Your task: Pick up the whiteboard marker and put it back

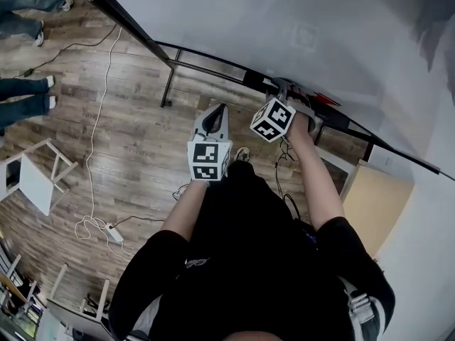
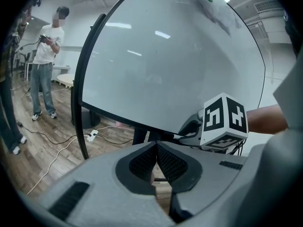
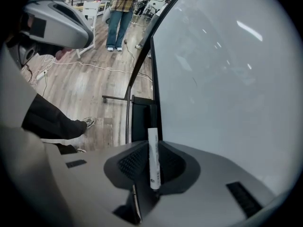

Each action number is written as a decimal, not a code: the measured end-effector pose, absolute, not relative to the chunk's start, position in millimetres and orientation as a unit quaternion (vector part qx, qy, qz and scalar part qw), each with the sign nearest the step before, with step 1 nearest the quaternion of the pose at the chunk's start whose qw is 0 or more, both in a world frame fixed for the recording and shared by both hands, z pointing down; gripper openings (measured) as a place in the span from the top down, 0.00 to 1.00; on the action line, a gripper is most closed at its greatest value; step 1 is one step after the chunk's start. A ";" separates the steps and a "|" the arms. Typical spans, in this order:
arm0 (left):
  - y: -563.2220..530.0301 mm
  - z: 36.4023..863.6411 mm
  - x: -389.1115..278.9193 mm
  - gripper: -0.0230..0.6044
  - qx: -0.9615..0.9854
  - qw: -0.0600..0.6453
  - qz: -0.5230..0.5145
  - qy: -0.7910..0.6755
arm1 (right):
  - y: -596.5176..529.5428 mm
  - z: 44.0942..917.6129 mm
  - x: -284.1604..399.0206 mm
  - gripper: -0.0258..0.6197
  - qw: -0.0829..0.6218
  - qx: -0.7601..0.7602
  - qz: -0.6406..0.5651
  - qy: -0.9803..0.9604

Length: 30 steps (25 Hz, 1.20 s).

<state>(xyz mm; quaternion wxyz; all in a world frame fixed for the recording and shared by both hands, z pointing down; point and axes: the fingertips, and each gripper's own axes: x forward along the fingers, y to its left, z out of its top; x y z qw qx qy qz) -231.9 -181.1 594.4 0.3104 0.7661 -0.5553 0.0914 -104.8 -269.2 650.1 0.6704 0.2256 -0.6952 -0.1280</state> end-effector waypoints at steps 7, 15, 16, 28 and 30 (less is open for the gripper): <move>-184.1 596.3 -232.2 0.96 0.768 0.313 0.094 -0.551 | -267.9 650.7 -105.3 0.89 0.674 0.223 -0.134 -0.691; -180.4 597.8 -226.1 0.96 0.771 0.313 0.099 -0.545 | -266.9 649.8 -104.6 0.88 0.667 0.213 -0.156 -0.696; -180.3 597.4 -226.1 0.96 0.772 0.312 0.099 -0.545 | -266.8 649.4 -104.4 0.88 0.667 0.212 -0.157 -0.697; -171.5 593.3 -221.8 0.96 0.773 0.305 0.106 -0.546 | -257.5 635.5 -96.6 0.88 0.649 0.233 -0.168 -0.704; -170.0 591.3 -218.5 0.96 0.776 0.303 0.105 -0.543 | -255.6 629.3 -94.5 0.88 0.643 0.241 -0.169 -0.707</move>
